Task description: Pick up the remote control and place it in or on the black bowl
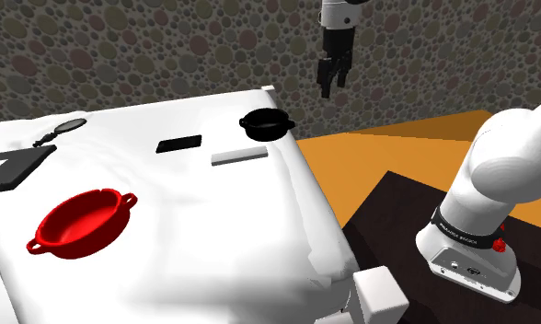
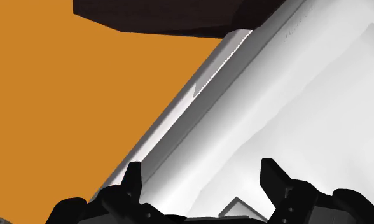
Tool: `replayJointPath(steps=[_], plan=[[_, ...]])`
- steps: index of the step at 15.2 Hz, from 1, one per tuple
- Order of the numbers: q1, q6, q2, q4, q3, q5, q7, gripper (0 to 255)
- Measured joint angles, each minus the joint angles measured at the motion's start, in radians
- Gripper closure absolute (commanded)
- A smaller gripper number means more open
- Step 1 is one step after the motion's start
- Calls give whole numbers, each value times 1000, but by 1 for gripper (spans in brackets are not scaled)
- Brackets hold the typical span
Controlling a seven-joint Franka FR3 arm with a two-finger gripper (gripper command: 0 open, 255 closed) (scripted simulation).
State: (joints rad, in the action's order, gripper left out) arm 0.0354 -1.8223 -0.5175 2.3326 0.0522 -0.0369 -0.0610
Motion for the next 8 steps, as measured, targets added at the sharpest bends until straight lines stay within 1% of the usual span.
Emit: replayJointPath(steps=[5,8], plan=[[36,-117,174,-58,4,5,-89,0],[55,-167,275,-109,0,10,-141,0]])
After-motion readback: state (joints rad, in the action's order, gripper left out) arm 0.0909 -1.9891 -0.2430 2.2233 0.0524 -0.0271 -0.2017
